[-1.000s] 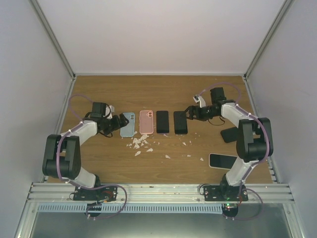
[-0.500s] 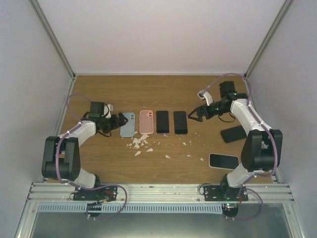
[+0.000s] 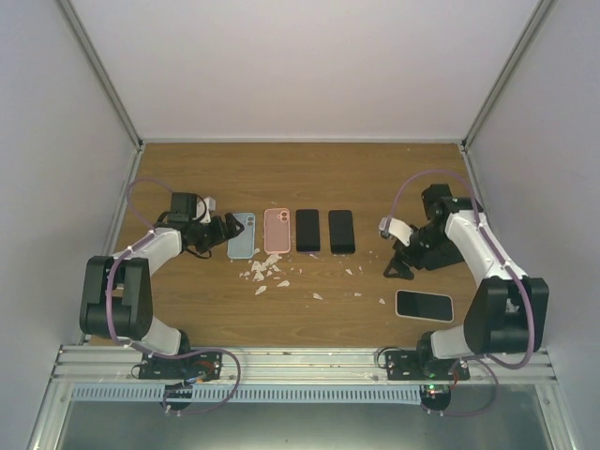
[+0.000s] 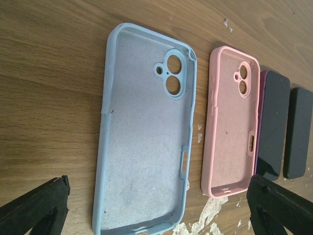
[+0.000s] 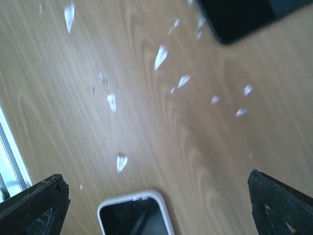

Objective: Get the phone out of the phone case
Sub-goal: Move the phone to the center of the board.

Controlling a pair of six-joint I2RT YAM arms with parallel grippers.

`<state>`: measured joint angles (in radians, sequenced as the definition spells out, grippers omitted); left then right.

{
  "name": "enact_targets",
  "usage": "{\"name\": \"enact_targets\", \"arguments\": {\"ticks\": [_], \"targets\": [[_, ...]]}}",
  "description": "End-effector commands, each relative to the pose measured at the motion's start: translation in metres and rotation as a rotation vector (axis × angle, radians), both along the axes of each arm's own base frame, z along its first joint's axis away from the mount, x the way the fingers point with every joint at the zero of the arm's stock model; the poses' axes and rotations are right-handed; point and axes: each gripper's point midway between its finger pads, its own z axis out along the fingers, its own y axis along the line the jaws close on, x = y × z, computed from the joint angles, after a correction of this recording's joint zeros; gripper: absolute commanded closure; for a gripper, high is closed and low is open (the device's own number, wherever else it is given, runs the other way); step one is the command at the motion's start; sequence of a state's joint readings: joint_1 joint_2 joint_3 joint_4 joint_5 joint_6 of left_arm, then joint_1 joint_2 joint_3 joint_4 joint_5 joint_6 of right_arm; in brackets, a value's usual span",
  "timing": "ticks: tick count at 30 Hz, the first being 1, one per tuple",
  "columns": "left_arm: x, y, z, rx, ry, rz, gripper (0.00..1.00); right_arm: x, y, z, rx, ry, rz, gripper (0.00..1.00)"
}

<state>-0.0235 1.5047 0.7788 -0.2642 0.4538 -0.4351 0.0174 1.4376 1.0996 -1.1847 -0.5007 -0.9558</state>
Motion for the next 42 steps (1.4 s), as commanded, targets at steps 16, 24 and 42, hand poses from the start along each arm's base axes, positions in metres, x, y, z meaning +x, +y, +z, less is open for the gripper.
{"name": "enact_targets", "arguments": {"ticks": [16,24,42], "targets": [[0.009,-0.009,0.007,-0.071,-0.039,-0.032,0.01,-0.065,-0.073,-0.088,-0.447,-0.101,0.33,0.0],[0.007,-0.01,0.007,-0.077,-0.045,-0.036,0.01,-0.073,-0.084,-0.109,-0.506,-0.088,0.334,0.01],[0.008,-0.011,0.006,-0.083,-0.044,-0.039,0.01,-0.081,-0.08,-0.128,-0.533,-0.115,0.354,0.04]]}}
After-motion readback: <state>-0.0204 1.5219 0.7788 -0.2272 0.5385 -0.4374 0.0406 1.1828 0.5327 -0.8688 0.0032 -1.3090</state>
